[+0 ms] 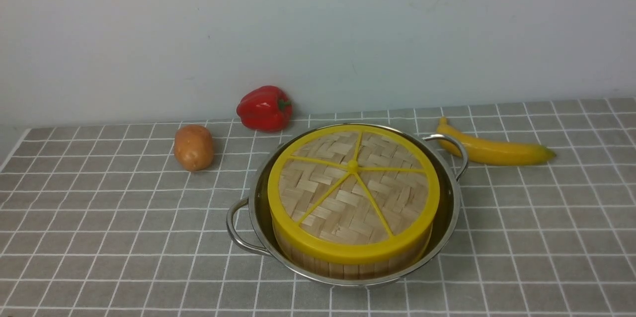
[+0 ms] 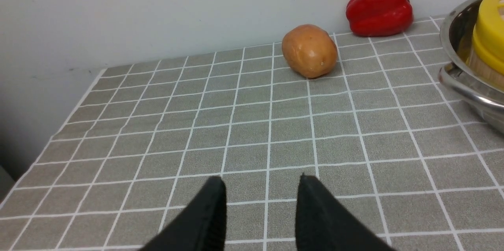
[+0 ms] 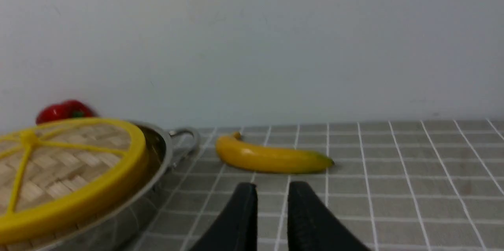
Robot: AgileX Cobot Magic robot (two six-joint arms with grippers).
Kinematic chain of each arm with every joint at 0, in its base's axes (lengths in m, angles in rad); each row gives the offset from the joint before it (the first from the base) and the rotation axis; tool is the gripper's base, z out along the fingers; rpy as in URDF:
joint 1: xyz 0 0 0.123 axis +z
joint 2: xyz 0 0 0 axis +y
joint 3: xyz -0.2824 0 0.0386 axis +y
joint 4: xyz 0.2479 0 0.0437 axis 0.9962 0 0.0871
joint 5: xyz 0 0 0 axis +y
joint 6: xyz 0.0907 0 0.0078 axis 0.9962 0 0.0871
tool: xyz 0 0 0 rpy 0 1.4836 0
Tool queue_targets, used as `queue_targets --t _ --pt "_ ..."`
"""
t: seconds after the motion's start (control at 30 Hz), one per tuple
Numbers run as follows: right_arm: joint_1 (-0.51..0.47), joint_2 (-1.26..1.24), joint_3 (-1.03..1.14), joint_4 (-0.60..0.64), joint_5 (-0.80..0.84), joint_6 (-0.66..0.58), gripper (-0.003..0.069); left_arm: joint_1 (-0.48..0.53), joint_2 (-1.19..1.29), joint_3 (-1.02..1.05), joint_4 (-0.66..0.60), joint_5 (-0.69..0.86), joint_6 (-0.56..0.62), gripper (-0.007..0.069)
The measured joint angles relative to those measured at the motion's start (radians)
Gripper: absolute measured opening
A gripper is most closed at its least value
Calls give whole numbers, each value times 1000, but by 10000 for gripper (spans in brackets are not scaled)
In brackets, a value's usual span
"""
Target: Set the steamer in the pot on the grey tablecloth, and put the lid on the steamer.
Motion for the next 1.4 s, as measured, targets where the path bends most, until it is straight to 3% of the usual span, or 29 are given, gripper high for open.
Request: queue_targets --t 0.13,0.47,1.03,1.4 --pt "0 -2 2 -2 84 -17 150 0 0 0 0 0 0 243" --pt "0 10 2 22 80 -143 185 0 0 0 0 0 0 243" --pt "0 11 2 26 67 -151 230 0 0 0 0 0 0 243" --pt "0 11 2 148 62 -151 239 0 0 0 0 0 0 243"
